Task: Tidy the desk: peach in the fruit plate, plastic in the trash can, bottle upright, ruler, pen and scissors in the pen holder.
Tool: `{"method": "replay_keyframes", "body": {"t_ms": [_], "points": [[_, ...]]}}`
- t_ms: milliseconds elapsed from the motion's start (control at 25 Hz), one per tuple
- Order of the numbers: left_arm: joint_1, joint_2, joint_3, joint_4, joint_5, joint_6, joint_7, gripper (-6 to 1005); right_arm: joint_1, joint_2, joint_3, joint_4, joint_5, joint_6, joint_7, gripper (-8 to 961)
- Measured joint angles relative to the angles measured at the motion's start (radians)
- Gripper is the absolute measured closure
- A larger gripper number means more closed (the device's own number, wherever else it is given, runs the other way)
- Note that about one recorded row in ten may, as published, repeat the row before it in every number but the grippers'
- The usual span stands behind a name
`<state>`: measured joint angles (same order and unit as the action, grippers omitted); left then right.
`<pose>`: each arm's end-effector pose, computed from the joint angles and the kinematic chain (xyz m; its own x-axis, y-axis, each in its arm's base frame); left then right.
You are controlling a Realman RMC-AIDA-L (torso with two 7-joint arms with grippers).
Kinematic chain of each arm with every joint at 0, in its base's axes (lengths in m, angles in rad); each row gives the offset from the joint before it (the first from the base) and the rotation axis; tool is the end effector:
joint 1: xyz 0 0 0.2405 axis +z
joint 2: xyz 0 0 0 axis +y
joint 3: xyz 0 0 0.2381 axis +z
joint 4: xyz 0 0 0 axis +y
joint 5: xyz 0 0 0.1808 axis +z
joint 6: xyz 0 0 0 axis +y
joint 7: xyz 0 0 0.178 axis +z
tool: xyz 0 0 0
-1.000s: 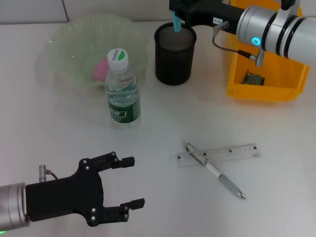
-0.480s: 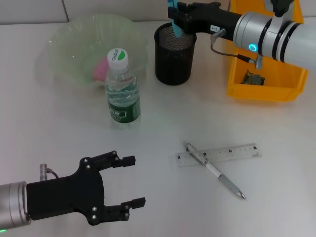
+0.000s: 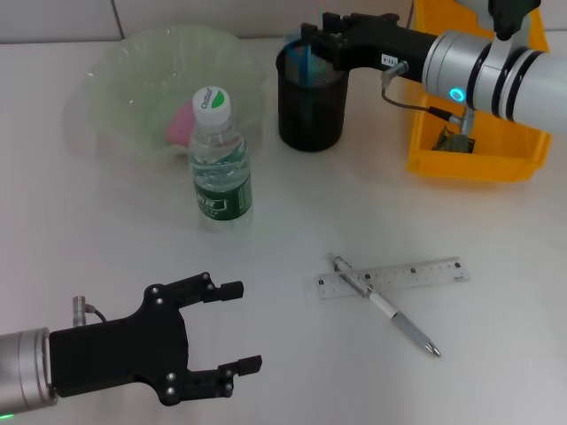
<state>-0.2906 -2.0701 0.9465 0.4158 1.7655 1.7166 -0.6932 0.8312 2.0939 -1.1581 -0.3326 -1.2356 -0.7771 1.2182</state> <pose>-0.2389 0.2035 -0.0549 0.8033 0.0104 0.5955 0.1398 -0.9752 -0.1716 0.1543 0.4285 -0.0622 0.7243 -0.2958 -0.6228 -0.6231 -0.6676 -0.4076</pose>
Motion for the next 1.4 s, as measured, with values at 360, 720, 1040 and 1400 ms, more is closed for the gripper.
{"method": "replay_keyframes", "body": {"t_ms": [360,720,1040,1400], "points": [[0.007,0.001,-0.002,0.000,-0.005,0.003,0.001,201,-0.042,0.000,0.008,-0.033,0.019,-0.103,0.005,563],[0.004,0.001,-0.007,0.000,-0.006,0.002,-0.005,201,-0.242,-0.011,-0.035,-0.341,0.083,-0.234,0.212,341],[0.001,0.001,-0.008,-0.004,-0.007,0.005,-0.015,201,-0.328,-0.016,-0.016,-0.778,-0.428,-0.414,0.760,227],[0.003,0.001,-0.010,-0.014,-0.008,0.005,-0.031,201,-0.176,-0.029,0.118,-1.125,-1.077,-1.056,1.034,227]]}}
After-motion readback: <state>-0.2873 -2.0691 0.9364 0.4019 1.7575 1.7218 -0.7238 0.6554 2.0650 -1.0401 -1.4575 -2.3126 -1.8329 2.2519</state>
